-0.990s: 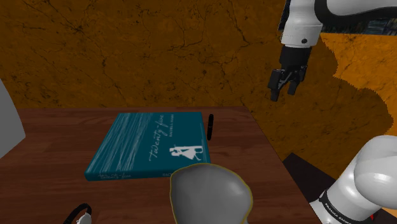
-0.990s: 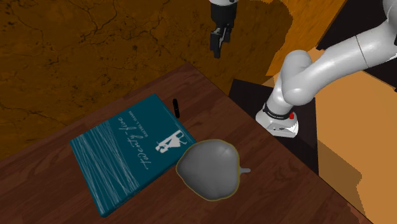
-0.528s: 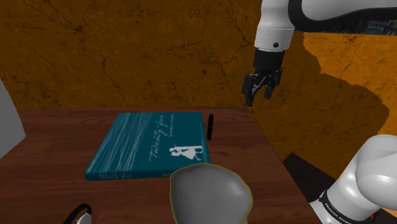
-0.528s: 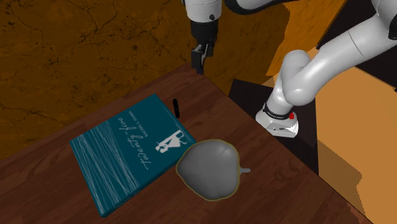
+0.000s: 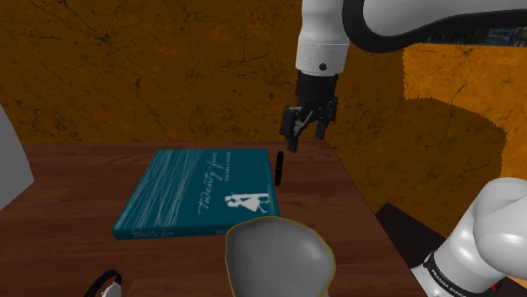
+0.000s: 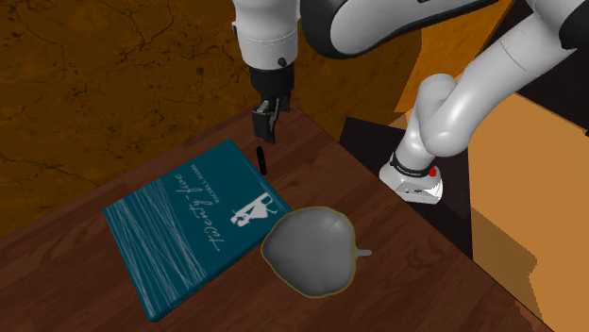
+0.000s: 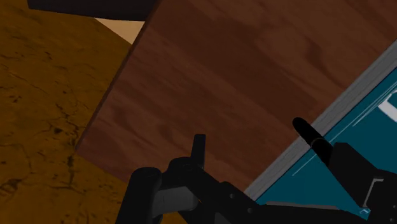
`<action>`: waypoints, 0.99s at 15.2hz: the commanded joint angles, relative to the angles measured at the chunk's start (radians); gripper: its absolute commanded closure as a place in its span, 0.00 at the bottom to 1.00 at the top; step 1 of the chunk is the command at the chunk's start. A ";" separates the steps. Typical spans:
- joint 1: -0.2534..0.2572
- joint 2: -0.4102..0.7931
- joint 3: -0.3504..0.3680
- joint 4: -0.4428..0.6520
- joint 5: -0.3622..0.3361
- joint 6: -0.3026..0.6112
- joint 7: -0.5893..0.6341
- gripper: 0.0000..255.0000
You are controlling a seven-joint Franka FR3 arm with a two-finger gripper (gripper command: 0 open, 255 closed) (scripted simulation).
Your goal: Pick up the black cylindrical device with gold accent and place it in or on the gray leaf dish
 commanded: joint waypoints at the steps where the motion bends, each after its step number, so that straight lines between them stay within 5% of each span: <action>1: 0.007 0.062 0.037 0.059 -0.010 0.013 0.034 0.00; 4: 0.019 0.140 0.086 0.129 -0.032 0.032 0.080 0.00; 15: 0.023 0.139 0.093 0.027 -0.027 0.133 0.078 0.00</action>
